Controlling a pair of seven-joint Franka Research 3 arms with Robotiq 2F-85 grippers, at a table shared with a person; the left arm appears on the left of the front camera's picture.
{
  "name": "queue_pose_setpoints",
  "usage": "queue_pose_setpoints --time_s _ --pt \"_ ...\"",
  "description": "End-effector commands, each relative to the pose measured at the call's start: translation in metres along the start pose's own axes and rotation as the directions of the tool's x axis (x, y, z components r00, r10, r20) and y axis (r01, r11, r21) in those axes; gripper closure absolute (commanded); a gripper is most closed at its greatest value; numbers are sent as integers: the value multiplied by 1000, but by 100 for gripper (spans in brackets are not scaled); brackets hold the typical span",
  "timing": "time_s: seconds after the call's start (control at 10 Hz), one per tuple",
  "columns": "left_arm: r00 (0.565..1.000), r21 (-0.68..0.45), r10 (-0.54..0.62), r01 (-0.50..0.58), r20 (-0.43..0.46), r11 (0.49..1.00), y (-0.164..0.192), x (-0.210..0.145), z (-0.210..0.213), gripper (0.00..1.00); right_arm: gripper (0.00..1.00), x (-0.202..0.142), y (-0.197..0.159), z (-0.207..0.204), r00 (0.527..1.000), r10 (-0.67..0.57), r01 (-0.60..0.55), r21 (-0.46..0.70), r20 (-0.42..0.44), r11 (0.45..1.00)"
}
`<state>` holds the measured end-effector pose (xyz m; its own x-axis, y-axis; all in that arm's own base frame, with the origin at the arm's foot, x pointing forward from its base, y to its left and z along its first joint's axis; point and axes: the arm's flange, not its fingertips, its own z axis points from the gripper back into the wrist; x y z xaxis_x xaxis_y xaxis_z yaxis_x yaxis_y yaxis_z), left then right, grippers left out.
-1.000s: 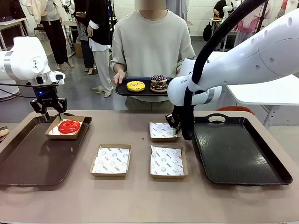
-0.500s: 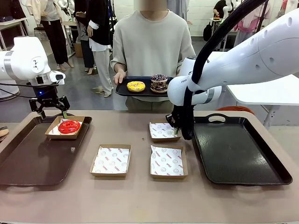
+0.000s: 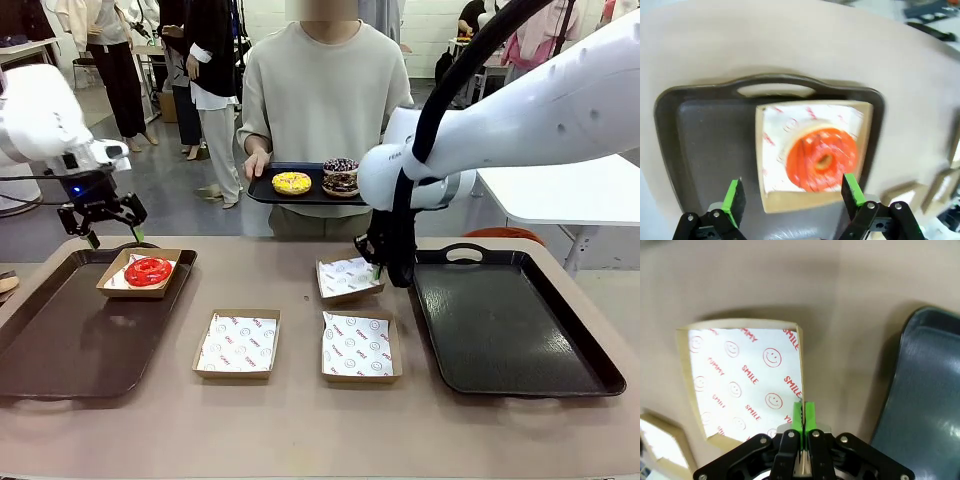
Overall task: Individually package the donuts and arrange them on the tray.
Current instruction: Place the picked Paper togo box on the Handle tray while simultaneously picking up another Paper togo box from the table with the other hand.
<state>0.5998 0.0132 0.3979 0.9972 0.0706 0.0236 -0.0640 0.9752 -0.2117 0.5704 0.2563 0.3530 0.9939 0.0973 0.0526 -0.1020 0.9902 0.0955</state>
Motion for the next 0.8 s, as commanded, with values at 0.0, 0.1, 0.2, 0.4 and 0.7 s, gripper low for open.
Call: queue_pose_setpoints --time_s 0.0,0.1,0.2,0.4,0.7 --pt "1000 -227 -17 23 26 974 35 -53 32 0 100 1 0 45 1000 9 -9 3 -2 1000" --pt "998 -311 -29 43 50 950 49 -76 44 0 100 6 1 65 1000 -2 1 -4 -8 1000" --pt "997 -417 -44 67 66 907 64 -102 56 0 100 12 2 87 1000 -10 10 -4 -13 1000" --pt "992 -600 -10 86 129 796 94 -150 74 0 100 23 6 116 999 -33 34 5 -28 999" --pt "971 -755 146 50 191 654 144 -203 81 0 100 43 12 134 996 -63 65 25 -60 998"
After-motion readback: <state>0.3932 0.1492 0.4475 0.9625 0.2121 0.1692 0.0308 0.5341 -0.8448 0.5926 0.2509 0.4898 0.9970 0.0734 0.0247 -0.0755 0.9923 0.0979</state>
